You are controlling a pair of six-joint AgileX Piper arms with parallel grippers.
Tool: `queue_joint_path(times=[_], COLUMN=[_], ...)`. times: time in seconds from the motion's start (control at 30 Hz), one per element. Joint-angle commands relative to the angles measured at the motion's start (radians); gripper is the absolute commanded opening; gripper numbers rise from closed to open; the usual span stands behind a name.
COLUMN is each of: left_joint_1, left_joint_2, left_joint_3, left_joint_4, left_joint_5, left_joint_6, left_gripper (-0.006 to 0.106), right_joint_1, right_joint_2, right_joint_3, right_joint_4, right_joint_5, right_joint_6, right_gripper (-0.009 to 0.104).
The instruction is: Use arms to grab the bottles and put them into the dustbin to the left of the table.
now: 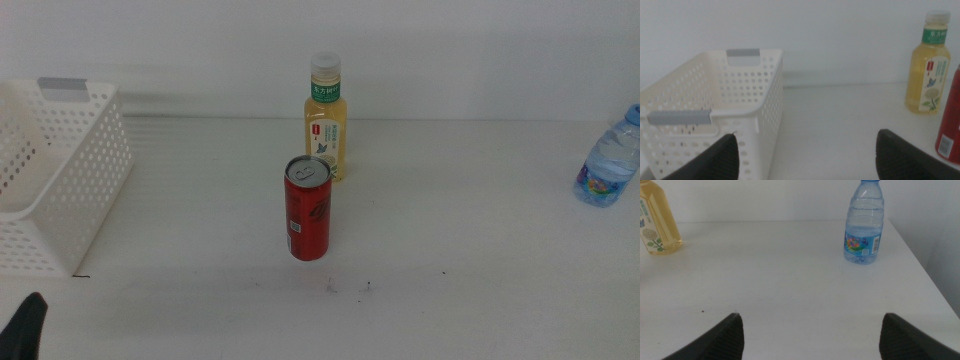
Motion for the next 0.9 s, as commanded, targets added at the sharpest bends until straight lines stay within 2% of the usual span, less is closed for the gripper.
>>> queue_joint_path(times=[0.0, 0.2, 0.63, 0.77, 0.87], left_joint_1=[-0.006, -0.106, -0.515, -0.56, -0.56], left_joint_2=[-0.003, 0.247, 1.113, 1.347, 1.465], left_joint_3=[0.0, 0.0, 0.0, 0.0, 0.0], left_joint_4=[-0.005, -0.003, -0.02, -0.01, 0.001], left_joint_5=[-0.042, -0.327, -1.134, -1.369, -1.374], left_joint_6=[-0.005, -0.005, -0.005, -0.01, -0.054], left_gripper=[0.094, 0.094, 0.094, 0.094, 0.094], right_joint_1=[-0.004, -0.004, -0.004, -0.004, -0.004], right_joint_2=[-0.005, -0.005, -0.005, -0.005, -0.005], right_joint_3=[0.004, 0.004, 0.004, 0.004, 0.004], right_joint_4=[-0.01, -0.01, -0.01, -0.01, -0.01], right_joint_5=[-0.013, -0.013, -0.013, -0.013, -0.013], right_joint_6=[-0.002, -0.002, -0.002, -0.002, -0.002], right_gripper=[0.086, 0.086, 0.086, 0.086, 0.086])
